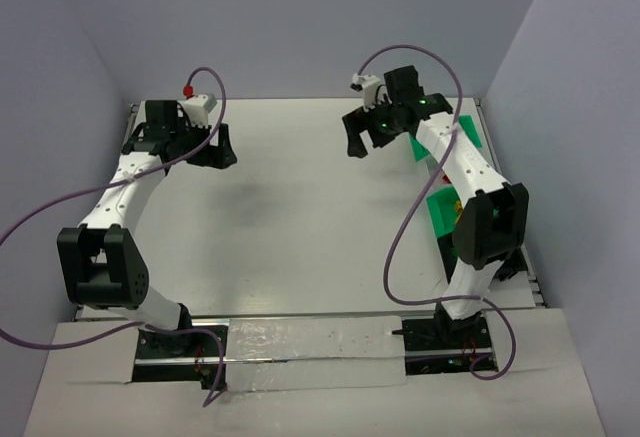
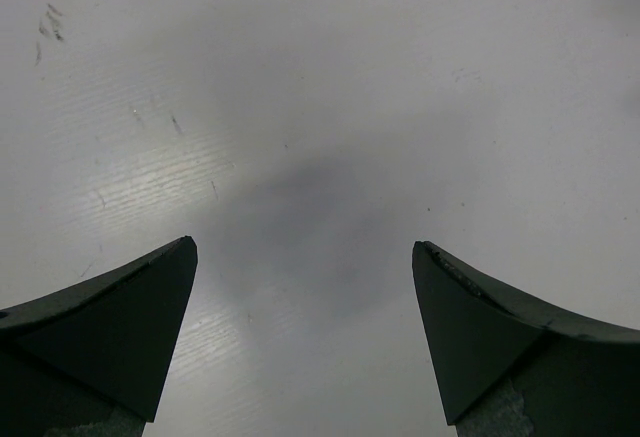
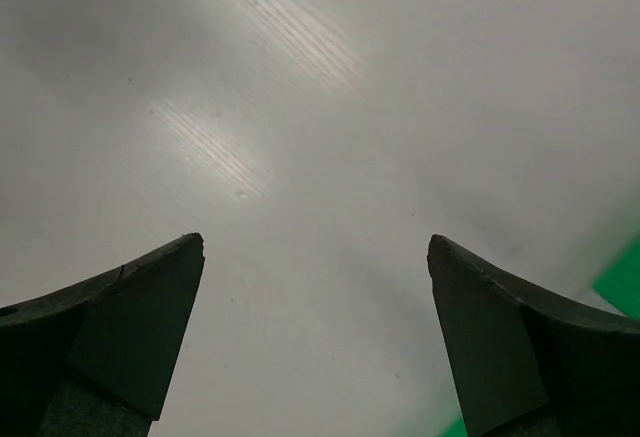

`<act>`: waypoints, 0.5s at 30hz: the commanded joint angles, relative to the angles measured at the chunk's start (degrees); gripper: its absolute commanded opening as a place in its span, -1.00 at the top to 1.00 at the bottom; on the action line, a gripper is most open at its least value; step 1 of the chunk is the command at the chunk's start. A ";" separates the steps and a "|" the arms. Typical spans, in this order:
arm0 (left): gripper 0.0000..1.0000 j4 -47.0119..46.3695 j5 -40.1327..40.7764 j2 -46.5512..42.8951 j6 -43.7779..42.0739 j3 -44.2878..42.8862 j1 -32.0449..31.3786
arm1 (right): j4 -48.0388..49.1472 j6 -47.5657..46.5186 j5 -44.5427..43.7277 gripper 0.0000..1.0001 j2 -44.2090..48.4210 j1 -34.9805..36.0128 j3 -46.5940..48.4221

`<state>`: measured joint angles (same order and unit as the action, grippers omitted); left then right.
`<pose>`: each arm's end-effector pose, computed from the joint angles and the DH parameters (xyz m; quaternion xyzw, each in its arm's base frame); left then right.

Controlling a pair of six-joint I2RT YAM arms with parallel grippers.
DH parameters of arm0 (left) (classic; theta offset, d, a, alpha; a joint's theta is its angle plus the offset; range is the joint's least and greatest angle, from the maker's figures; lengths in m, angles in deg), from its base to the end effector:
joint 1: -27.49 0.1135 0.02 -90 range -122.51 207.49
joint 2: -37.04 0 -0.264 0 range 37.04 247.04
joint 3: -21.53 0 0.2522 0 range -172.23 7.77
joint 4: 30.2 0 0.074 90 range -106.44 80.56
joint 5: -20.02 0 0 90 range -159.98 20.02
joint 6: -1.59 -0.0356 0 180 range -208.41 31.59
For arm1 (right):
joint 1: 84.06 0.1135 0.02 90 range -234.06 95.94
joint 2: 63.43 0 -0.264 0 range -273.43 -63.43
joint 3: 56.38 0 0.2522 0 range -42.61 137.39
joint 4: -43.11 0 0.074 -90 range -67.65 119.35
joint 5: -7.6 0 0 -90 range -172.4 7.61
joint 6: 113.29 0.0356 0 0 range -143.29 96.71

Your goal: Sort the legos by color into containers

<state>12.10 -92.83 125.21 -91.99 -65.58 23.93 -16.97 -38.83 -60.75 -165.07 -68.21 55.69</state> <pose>0.3399 -0.0350 0.2994 0.1343 0.8935 -0.1818 0.3881 0.3722 0.1193 0.3361 -0.3118 0.8700 0.1772 0.3383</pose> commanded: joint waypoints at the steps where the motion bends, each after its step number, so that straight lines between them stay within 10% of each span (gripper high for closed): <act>1: -0.98 1.20 -1.50 -4.00 2.24 2.66 2.27 | 7.66 5.48 2.25 -1.00 -1.58 3.61 3.84; 15: -0.98 -9.11 1.76 -10.39 6.30 16.92 3.39 | 32.34 14.65 -3.43 -1.00 10.50 11.93 -29.05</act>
<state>7.31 -91.77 115.34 -88.45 -49.29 26.96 5.39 -27.64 -61.16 -160.84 -57.23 31.60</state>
